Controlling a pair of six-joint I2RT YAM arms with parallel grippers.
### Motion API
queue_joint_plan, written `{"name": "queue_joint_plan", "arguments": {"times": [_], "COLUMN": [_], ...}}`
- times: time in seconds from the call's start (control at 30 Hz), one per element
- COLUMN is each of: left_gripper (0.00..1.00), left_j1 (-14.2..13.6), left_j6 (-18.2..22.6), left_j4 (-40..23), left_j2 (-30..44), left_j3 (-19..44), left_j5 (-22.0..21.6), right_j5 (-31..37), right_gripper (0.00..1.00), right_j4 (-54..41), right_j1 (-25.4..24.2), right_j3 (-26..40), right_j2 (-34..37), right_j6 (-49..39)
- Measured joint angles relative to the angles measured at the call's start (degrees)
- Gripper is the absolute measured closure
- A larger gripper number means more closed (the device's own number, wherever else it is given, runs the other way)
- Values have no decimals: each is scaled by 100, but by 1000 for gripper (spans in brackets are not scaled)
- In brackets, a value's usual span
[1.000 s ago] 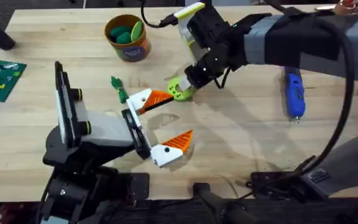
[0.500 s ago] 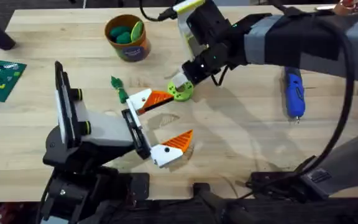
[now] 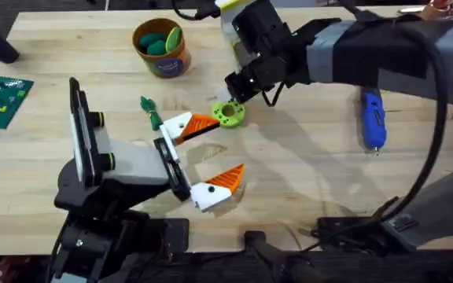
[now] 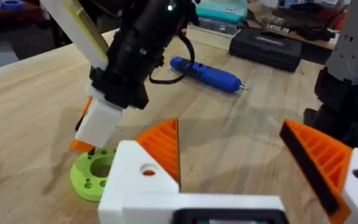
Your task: Pick up the gripper from the table and insert it into the empty holder that is missing its gripper. Then pick up a screw, insert it into the mounting hole, and use the screwdriver to tighten it. Finally, clean up the table by picking up the vegetable and placing it into the bucket.
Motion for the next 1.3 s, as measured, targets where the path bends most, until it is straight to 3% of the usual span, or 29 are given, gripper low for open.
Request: {"name": "queue_joint_plan", "arguments": {"times": [0.63, 0.73, 1.07, 1.3], "left_gripper": [18, 18, 18, 18], "left_j1": [0, 0, 0, 0], "left_j6": [0, 0, 0, 0], "left_j4": [0, 0, 0, 0], "left_j2": [2, 1, 1, 0], "left_j3": [0, 0, 0, 0], "left_j5": [0, -1, 0, 0], "right_j5": [-20, -25, -13, 1], "right_gripper": [534, 588, 979, 994], "right_j4": [-101, -103, -69, -65], "right_j1": [0, 0, 11, 15], "right_j3": [16, 20, 41, 48], "right_j2": [316, 317, 315, 317], "right_j6": [4, 4, -15, 1]}}
